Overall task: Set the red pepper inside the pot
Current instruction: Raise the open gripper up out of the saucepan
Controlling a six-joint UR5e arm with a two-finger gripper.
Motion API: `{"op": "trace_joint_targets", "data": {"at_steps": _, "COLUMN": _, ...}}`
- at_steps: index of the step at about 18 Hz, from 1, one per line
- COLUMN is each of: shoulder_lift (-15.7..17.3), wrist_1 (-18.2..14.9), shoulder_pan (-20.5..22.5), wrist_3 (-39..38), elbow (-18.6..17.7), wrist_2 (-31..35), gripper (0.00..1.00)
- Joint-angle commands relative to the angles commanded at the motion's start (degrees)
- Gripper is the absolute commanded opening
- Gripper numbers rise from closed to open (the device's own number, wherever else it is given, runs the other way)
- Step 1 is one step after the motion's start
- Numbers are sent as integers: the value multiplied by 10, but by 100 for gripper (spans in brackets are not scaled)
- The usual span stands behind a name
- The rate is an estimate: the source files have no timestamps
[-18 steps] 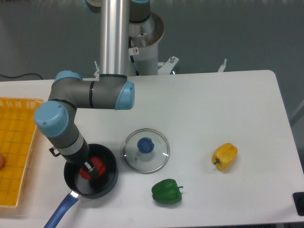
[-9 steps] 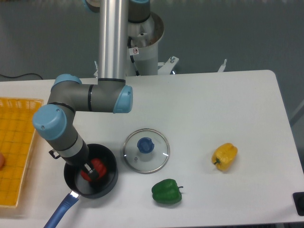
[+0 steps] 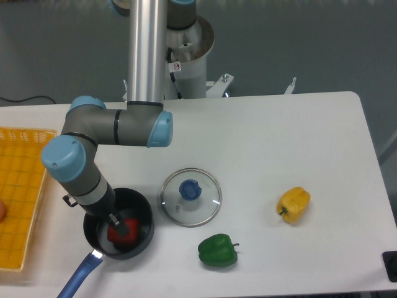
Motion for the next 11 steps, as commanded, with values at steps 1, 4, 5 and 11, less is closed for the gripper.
{"op": "trace_joint_targets", "data": {"at_steps": 1, "shoulder_lift": 5, "wrist_1": 0, "shoulder_pan": 0, "wrist_3": 0, "elbow": 0, "wrist_2": 0, "gripper": 87}}
{"op": "trace_joint_targets", "data": {"at_steps": 4, "shoulder_lift": 35, "wrist_1": -4, "shoulder_pan": 1, "wrist_3": 2, "elbow": -1, "wrist_2": -1, "gripper": 90}}
{"op": "trace_joint_targets", "data": {"at_steps": 5, "shoulder_lift": 47, "wrist_1": -7, "shoulder_pan": 2, "wrist_3": 2, "elbow": -1, "wrist_2": -2, "gripper": 92}}
{"op": "trace_joint_targets", "data": {"at_steps": 11, "shoulder_lift": 102, "wrist_1": -25, "shoulder_pan": 3, "wrist_3": 2, "elbow": -9, "wrist_2": 1, "gripper": 100}}
